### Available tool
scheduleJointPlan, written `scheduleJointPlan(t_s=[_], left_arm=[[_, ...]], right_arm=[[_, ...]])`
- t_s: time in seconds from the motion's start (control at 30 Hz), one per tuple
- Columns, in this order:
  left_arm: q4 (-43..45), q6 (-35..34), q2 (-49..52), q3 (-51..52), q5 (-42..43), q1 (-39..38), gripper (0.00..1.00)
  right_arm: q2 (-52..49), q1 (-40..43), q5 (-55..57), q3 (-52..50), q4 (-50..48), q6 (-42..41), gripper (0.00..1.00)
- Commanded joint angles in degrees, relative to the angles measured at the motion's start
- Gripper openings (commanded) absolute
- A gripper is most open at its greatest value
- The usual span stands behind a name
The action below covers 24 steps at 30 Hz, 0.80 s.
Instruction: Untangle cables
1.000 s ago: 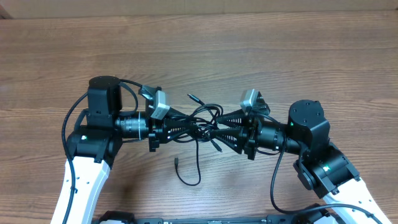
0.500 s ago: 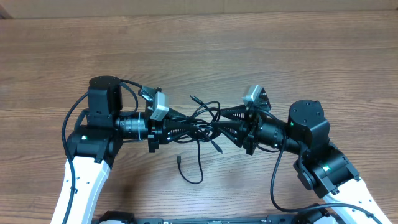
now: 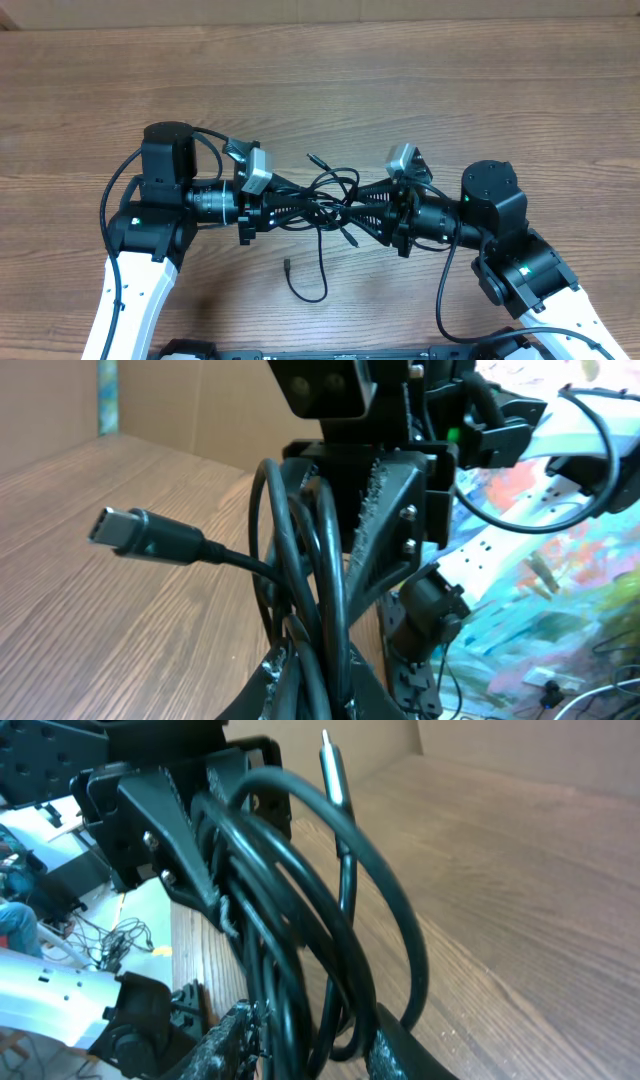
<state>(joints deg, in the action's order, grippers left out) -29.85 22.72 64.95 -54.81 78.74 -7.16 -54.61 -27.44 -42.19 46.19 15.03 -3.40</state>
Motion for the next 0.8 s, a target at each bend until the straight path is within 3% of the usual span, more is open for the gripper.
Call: scheduleJointPlan(t_s=[0.0, 0.23, 0.77], left_arm=[[1.51, -2.29, 0.20, -1.18, -1.90, -0.42, 0.04], [6.23, -7.10, 0.20, -1.18, -2.75, -0.42, 0.04], [6.08, -8.72, 0.20, -1.18, -12.70, -0.37, 0.04]], right_arm=[[-0.46, 0.15, -1.20, 1.51, 0.26, 0.00, 0.33], [-1.79, 0.15, -1.46, 1.51, 0.33, -0.02, 0.33], [-1.81, 0.20, -1.42, 1.51, 0.20, 0.00, 0.29]])
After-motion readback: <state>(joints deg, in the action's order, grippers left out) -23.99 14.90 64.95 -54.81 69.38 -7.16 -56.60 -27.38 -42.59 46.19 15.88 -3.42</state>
